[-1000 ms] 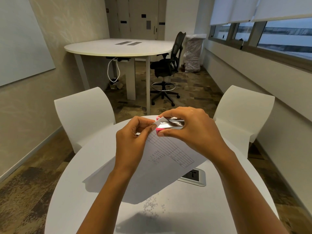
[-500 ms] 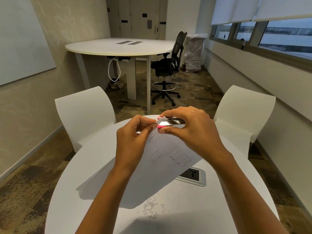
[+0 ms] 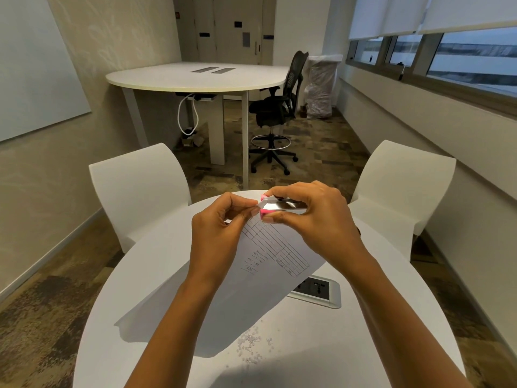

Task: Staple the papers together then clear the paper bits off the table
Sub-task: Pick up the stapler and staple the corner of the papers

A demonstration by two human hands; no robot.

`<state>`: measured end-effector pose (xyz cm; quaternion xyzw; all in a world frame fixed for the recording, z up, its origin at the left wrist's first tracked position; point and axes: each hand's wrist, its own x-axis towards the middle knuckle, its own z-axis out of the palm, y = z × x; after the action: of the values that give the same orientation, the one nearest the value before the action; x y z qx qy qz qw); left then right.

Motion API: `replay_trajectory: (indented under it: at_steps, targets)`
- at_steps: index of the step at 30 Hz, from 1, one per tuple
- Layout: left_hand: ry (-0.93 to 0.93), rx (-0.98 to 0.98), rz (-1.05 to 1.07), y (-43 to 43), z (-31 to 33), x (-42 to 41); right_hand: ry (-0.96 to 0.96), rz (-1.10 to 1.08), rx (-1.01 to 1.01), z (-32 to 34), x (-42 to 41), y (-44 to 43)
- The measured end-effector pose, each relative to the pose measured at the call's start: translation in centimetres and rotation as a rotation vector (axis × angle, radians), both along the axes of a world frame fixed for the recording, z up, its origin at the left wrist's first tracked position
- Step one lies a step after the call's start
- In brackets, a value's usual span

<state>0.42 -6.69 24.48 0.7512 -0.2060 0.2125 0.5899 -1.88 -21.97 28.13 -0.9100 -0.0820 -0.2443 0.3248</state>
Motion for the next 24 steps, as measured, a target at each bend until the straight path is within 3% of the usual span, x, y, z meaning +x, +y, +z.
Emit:
replay_trajectory:
  at_steps: [5, 9, 12, 19, 24]
  targets:
    - [0.001, -0.018, -0.009, 0.1, 0.2, 0.0, -0.014, 0.042, 0.063, 0.1, 0.0, 0.0]
    - [0.051, -0.047, 0.027, 0.2, -0.1, 0.5, 0.124, 0.181, 0.179, 0.6, 0.1, -0.1]
    - [0.138, -0.109, 0.050, 0.1, -0.5, 0.6, 0.176, 0.163, 0.279, 0.6, 0.4, -0.7]
    - [0.293, -0.229, 0.044, 0.0, -0.9, 1.0, 0.119, 0.066, 0.110, -0.4, 1.3, -1.3]
    - [0.358, -0.179, -0.030, -0.2, -0.8, 1.2, 0.047, 0.003, 0.012, -0.7, 2.1, -1.7]
